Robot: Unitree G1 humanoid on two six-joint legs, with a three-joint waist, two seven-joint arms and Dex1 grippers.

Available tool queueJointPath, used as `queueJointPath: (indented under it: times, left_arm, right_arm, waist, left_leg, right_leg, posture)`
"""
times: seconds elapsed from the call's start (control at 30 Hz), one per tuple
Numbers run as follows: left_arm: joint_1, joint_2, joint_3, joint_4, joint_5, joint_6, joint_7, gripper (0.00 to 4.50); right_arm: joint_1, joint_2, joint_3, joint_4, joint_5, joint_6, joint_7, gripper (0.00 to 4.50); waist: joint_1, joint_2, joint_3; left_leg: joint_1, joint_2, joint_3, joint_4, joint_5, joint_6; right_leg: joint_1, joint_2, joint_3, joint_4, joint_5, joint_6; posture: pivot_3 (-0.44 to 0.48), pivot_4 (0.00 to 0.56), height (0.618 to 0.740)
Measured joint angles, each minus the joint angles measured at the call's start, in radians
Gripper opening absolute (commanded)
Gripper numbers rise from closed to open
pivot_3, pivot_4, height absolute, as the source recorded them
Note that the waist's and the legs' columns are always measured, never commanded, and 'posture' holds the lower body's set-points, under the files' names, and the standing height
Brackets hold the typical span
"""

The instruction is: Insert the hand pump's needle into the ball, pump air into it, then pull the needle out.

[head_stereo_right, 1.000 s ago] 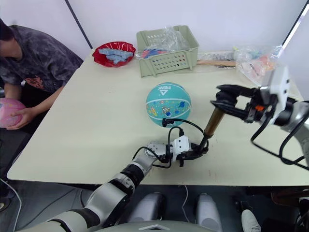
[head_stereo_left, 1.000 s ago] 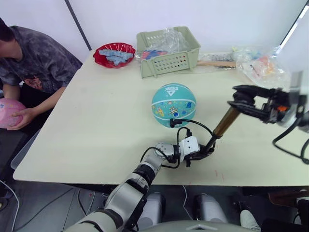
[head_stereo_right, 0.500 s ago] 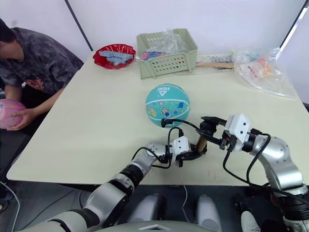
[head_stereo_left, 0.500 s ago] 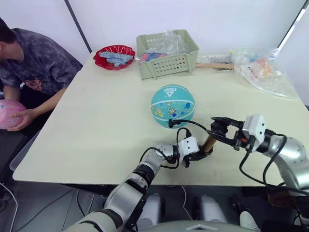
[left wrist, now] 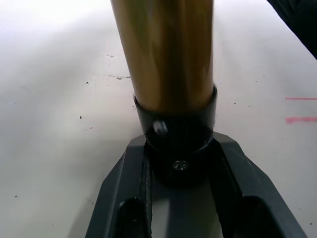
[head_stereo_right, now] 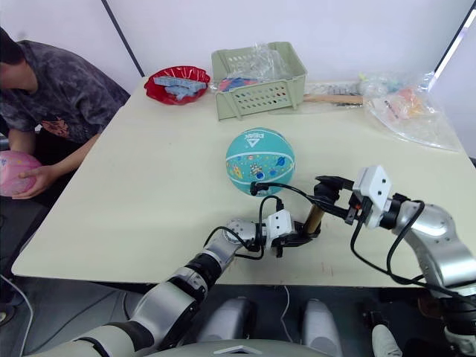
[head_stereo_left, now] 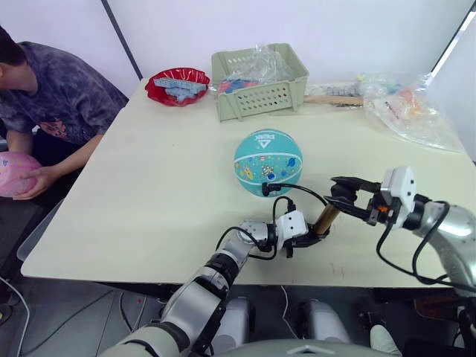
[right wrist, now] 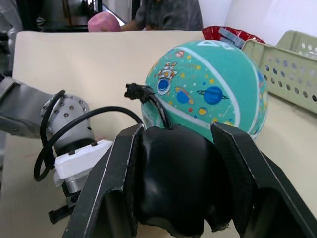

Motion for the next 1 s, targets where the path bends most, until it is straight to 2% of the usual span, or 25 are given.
queueJointPath:
  times: [0.13,0.27,0.53,0.8,1.0]
  left_arm:
    - [-0.001,0.0,0.0,0.0,-0.001,0.0,-0.002,1.16]
    - [-0.007,0.001,0.0,0.0,-0.003,-0.002,-0.002,1.16]
    - [-0.009,0.001,0.0,0.001,-0.005,-0.003,-0.003,1.16]
    - [-0.01,-0.002,0.0,0.001,-0.005,-0.011,-0.006,1.16]
    - [-0.01,0.003,-0.001,0.005,-0.004,-0.011,-0.003,1.16]
  right_arm:
    - [-0.038,-0.034,-0.05,-0.024,0.068,0.057,0.01,1.73]
    - [-0.153,-0.131,-0.149,-0.032,0.216,0.191,0.025,1.73]
    - [-0.255,-0.206,-0.205,-0.022,0.292,0.283,0.031,1.73]
    - [-0.273,-0.213,-0.206,-0.018,0.294,0.311,0.039,1.73]
    - [-0.168,-0.13,-0.244,-0.054,0.253,0.233,0.039,1.73]
  waist:
    - [0.0,-0.002,0.002]
    - [0.0,-0.002,0.007]
    - [0.0,-0.002,0.009]
    - [0.0,-0.002,0.011]
    - [0.0,-0.003,0.01]
  left_leg:
    - [0.0,0.0,0.0,0.0,0.0,0.0]
    - [-0.001,0.0,0.0,0.001,0.0,0.0]
    - [-0.001,-0.001,0.001,0.001,0.0,0.0]
    - [-0.003,-0.002,0.001,0.001,0.0,0.0]
    - [0.0,-0.001,0.001,0.001,0.0,0.0]
  right_leg:
    - [0.0,0.0,0.0,0.0,0.0,0.0]
    - [0.0,-0.001,0.0,0.0,0.0,0.001]
    - [-0.001,-0.002,0.0,0.0,0.0,0.001]
    - [-0.003,-0.004,0.0,0.0,0.0,0.001]
    - [0.0,-0.003,-0.001,0.0,0.0,0.001]
  posture:
    - [0.0,0.15,0.74]
    - [0.0,0.15,0.74]
    - [0.0,0.15,0.74]
    - [0.0,0.15,0.74]
    - [0.0,0.15,0.74]
